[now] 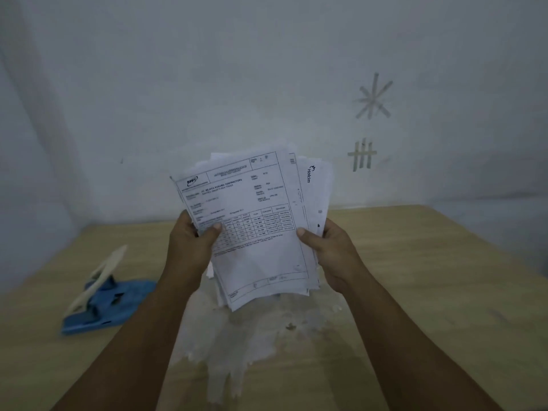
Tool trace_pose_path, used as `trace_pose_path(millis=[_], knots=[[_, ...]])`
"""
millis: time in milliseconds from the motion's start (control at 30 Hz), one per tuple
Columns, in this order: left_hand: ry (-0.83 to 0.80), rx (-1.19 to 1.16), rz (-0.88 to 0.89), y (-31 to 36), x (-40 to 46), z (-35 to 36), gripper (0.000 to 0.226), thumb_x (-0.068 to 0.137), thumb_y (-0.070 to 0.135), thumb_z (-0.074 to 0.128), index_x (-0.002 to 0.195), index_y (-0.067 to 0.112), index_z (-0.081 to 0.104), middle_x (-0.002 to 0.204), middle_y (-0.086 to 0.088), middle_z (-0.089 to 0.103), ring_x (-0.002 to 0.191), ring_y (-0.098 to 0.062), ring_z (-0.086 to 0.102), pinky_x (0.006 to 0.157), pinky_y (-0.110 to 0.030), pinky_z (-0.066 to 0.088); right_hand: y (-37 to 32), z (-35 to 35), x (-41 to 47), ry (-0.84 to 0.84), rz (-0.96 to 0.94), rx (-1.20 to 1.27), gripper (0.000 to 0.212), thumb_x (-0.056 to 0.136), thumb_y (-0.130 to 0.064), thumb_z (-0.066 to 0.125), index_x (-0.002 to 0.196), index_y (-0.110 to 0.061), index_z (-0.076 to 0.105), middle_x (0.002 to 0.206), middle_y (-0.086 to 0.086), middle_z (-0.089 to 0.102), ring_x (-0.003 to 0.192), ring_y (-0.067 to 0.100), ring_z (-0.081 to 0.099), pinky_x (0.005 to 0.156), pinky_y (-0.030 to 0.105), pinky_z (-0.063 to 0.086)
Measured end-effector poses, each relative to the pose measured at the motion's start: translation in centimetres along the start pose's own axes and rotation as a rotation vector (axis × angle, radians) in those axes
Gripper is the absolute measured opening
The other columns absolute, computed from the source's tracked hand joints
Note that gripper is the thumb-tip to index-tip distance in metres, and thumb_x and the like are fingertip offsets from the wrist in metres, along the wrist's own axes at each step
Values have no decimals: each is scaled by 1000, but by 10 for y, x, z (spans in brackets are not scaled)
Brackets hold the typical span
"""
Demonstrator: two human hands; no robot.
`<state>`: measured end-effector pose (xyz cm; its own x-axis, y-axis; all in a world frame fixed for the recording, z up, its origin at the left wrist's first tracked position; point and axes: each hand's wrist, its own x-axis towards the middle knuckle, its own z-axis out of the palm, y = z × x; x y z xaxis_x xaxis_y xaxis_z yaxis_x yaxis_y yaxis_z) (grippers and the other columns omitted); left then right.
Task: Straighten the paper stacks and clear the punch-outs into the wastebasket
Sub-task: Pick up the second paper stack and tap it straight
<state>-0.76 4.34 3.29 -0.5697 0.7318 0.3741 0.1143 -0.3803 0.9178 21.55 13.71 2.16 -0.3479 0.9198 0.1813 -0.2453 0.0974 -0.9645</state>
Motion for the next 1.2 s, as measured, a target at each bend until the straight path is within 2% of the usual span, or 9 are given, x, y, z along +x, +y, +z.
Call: trace_pose_path(millis=[167,333,400,567,733,900,1000,1100,1200], knots=[[49,-52,1,14,4,8,24,98,5,51,116,20,58,102,11,67,87,-4,65,58,-12,53,-4,12,1,51,-67,-72,31,93,-11,65,123,-14,65,113,0,74,104,19,70,93,42,56],[49,-63,68,24,8,12,12,97,13,56,102,23,59,97,11,67,76,5,67,58,-13,52,-12,16,-2,41,-110,-151,33,95,-21,63,127,-20,58,118,-3,70,106,15,68,93,42,55],[46,-29,90,25,9,12,15,95,14,59,99,28,59,98,13,68,79,4,67,61,-15,53,-14,18,-3,42,-123,-188,35,95,-24,63,129,-22,54,117,-2,68,105,14,67,93,42,56],[66,-2,106,29,9,15,15,96,15,57,103,28,60,100,12,69,87,-3,68,67,-24,53,-21,28,-7,40,-208,-224,23,99,-15,53,118,-30,55,111,-11,68,101,5,66,84,28,55],[72,-26,115,37,6,14,15,97,16,55,100,30,61,99,11,70,87,-5,68,67,-23,56,-24,35,-5,83,-216,-174,19,100,-17,52,106,-34,58,108,-8,70,99,12,68,85,36,57],[83,19,47,12,-7,6,11,98,22,54,100,30,62,102,7,70,97,-15,67,77,-34,56,-4,35,-8,133,-131,-155,23,101,-21,51,123,-25,54,111,-4,69,103,12,67,90,37,54],[101,61,-21,-12,-18,5,15,99,23,53,99,34,62,104,11,70,100,-12,66,86,-37,54,14,37,-14,150,-69,-175,19,103,-20,46,113,-32,56,112,-8,67,105,15,64,89,37,53],[91,59,-105,-27,-31,7,16,100,23,52,106,34,60,105,16,68,102,-9,64,84,-31,53,24,39,-21,155,-40,-191,21,103,-18,44,113,-32,56,112,-12,65,103,10,62,74,25,50],[61,44,-118,-30,-36,8,19,100,21,50,116,29,58,109,17,66,103,-5,62,86,-28,51,27,40,-25,152,-41,-195,21,103,-18,44,115,-31,56,111,-14,65,101,5,61,74,22,49]])
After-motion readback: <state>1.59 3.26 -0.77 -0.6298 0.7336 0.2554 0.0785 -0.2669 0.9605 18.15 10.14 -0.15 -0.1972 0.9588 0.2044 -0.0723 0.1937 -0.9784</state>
